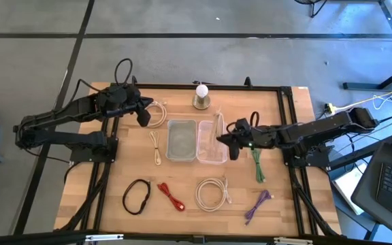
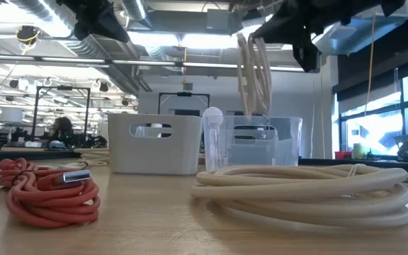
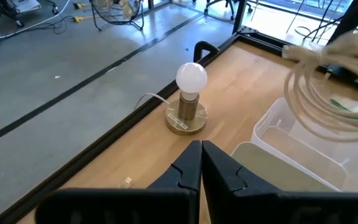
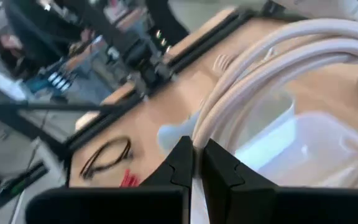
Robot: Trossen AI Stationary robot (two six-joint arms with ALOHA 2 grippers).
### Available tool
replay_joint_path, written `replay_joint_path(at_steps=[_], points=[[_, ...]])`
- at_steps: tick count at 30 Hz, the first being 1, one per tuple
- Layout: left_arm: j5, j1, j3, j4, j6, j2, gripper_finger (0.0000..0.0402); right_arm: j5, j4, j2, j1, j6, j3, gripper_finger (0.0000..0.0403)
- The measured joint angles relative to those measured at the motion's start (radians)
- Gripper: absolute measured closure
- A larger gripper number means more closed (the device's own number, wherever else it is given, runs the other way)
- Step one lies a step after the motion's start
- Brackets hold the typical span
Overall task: Pick and place USB-C Cables
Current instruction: Put the top right white usb cable into the transparent bin
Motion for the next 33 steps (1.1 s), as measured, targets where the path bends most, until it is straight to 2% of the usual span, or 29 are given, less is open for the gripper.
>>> replay_joint_path(at_steps=[3, 7, 13, 17, 22, 25, 29, 33], points=[[-0.004, 0.000, 0.000, 0.000, 0.000, 0.000, 0.0398, 0.053, -0.078, 0.016, -0.002, -0.030, 0.062, 0.0388], [-0.005, 0.000, 0.000, 0.000, 0.000, 0.000, 0.0398, 0.110, -0.353, 0.077, -0.002, -0.113, 0.203, 0.0388], [-0.022, 0.000, 0.000, 0.007, 0.000, 0.009, 0.0398, 0.103, -0.734, 0.243, -0.002, -0.291, 0.445, 0.0388], [-0.021, 0.001, 0.000, 0.010, 0.000, 0.022, 0.0398, 0.055, -0.918, 0.359, -0.002, -0.294, 0.605, 0.0388], [-0.023, 0.001, 0.000, 0.008, 0.000, 0.043, 0.0398, -0.018, -1.007, 0.470, -0.002, -0.286, 0.773, 0.0388], [-0.022, 0.001, 0.000, 0.010, 0.001, 0.057, 0.0398, -0.022, -1.040, 0.506, -0.002, -0.286, 0.835, 0.0388], [-0.017, 0.001, 0.000, 0.007, 0.002, 0.073, 0.0398, -0.006, -1.128, 0.530, -0.023, -0.238, 0.857, 0.0388], [-0.002, 0.001, 0.000, 0.007, 0.003, 0.079, 0.0398, 0.002, -1.185, 0.530, -0.048, -0.171, 0.815, 0.0388]])
